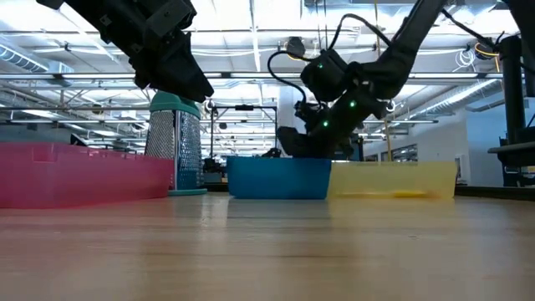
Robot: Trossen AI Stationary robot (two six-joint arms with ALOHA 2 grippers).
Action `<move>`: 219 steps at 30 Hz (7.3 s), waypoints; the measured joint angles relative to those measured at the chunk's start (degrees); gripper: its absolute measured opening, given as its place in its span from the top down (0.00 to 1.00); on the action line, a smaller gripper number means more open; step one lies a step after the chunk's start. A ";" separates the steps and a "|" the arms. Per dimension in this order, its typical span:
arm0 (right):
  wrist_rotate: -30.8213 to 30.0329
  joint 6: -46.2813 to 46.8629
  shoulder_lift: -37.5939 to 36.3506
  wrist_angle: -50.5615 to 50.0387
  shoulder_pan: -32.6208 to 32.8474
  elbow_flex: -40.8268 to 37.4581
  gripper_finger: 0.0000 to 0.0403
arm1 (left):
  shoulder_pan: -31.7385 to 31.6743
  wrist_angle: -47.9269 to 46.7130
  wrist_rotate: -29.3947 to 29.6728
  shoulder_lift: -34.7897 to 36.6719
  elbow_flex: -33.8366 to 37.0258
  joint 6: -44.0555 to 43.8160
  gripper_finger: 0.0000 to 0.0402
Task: Pick & Place Kitchen Items
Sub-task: Put the yellow table knife into the blue bin, then return to Home Position
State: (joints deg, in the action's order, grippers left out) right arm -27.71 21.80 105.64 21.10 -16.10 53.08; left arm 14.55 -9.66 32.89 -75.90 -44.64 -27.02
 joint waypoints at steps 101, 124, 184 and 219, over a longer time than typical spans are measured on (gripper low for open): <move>13.25 -28.54 -97.23 -22.96 33.00 -38.63 1.00 | 0.22 7.38 -5.20 75.60 33.61 36.87 0.96; 15.89 -28.48 -105.47 -28.18 33.00 -39.86 1.00 | 0.15 18.42 -8.60 75.58 43.98 41.14 0.98; 23.10 -28.91 -105.45 -14.47 33.01 -52.22 0.99 | 0.15 14.21 -8.97 75.38 43.93 35.75 0.91; 23.10 -28.91 -105.45 -14.48 33.03 -52.22 0.99 | 0.17 14.22 -8.98 75.38 43.93 35.75 0.91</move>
State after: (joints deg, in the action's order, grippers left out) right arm -4.60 -7.11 0.19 6.62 16.93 0.86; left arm 14.72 4.56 23.92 -0.51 -0.71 8.73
